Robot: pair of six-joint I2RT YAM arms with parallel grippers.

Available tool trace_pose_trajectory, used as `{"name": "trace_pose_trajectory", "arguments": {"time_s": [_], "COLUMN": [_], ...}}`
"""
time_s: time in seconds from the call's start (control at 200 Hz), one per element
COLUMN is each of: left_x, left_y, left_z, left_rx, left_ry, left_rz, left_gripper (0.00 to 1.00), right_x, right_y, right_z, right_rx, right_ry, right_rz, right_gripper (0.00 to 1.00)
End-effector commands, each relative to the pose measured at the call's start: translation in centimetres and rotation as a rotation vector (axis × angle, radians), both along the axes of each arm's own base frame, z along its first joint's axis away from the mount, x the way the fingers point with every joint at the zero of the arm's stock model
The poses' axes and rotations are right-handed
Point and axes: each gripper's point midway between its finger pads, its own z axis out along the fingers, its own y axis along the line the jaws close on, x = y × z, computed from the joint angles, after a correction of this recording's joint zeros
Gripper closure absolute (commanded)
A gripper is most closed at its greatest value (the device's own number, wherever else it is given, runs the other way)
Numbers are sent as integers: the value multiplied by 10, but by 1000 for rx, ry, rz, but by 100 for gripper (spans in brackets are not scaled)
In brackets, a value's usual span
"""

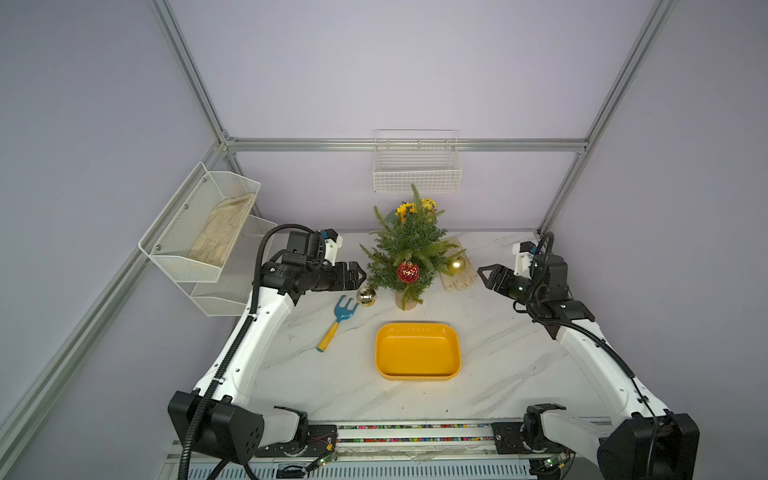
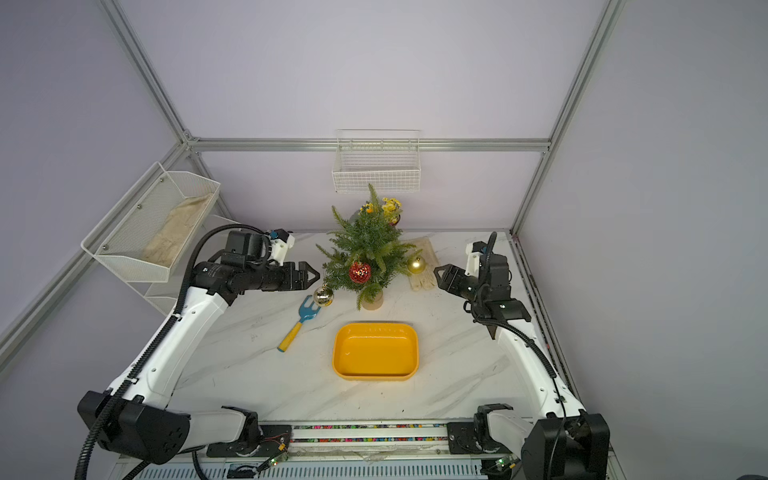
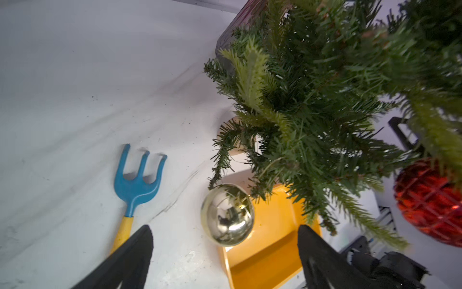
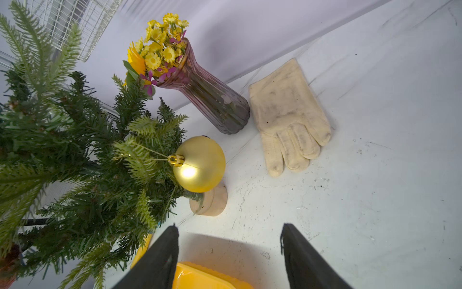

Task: Decorate the small christmas tree with ornaments
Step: Hang an ornament on the christmas tree, then reset both arms

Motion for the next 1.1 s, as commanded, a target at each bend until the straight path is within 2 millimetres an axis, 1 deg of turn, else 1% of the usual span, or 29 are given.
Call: {"name": "trace_pose_trajectory", "arguments": {"time_s": [0.0,0.115,0.15,0.165,0.25,0.335,0.385,0.465,0.51,0.58,0.63,0.665,0.67,0.685,0.73,0.8,0.89,0.95,0.97,1.01,1.02,1.095], "left_x": [11,18,19,20,24,23,22,21,19,18,19,20,19,19,19,21,25,30,33,36,36,41], "left_y": [24,57,66,70,90,112,125,142,148,153,157,158,159,161,165,169,173,173,171,168,169,173], "left_z": [-5,-22,-27,-29,-44,-61,-71,-88,-97,-111,-110,-110,-110,-109,-109,-114,-123,-122,-120,-119,-118,-122], "left_rx": [66,167,197,210,276,341,383,449,487,554,591,629,633,643,660,645,617,604,596,565,555,474], "left_ry": [-79,-112,-128,-138,-192,-237,-268,-322,-340,-367,-395,-417,-421,-438,-485,-552,-587,-612,-625,-663,-670,-671], "left_rz": [123,301,342,358,448,560,621,696,717,693,701,676,679,687,700,692,686,674,656,620,621,614], "left_gripper": [0,0,0,0,0,0,0,0,0,0,0,0,0,0,0,0,0,0,0,0,0,0], "right_x": [13,21,24,25,34,43,45,49,50,54,54,51,52,52,51,51,51,56,58,60,61,66], "right_y": [-18,-39,-46,-49,-65,-74,-85,-99,-104,-101,-101,-103,-103,-103,-103,-103,-102,-102,-97,-92,-90,-85], "right_z": [7,-2,-6,-7,-19,-31,-38,-46,-52,-60,-66,-64,-68,-72,-75,-76,-80,-83,-87,-85,-90,-107], "right_rx": [-65,-137,-162,-173,-234,-303,-353,-420,-452,-534,-541,-542,-546,-552,-561,-562,-546,-534,-507,-513,-517,-523], "right_ry": [-53,-50,-50,-49,-39,-47,-51,-102,-129,-205,-259,-310,-305,-314,-358,-409,-472,-494,-487,-525,-516,-511], "right_rz": [-81,-191,-225,-240,-309,-336,-388,-451,-465,-416,-421,-444,-443,-444,-444,-454,-471,-471,-448,-411,-399,-359], "right_gripper": [26,15,5,3,3,3,3,3,3,3,3,3,3,3,3,3,3,3,3,3,3,3]}}
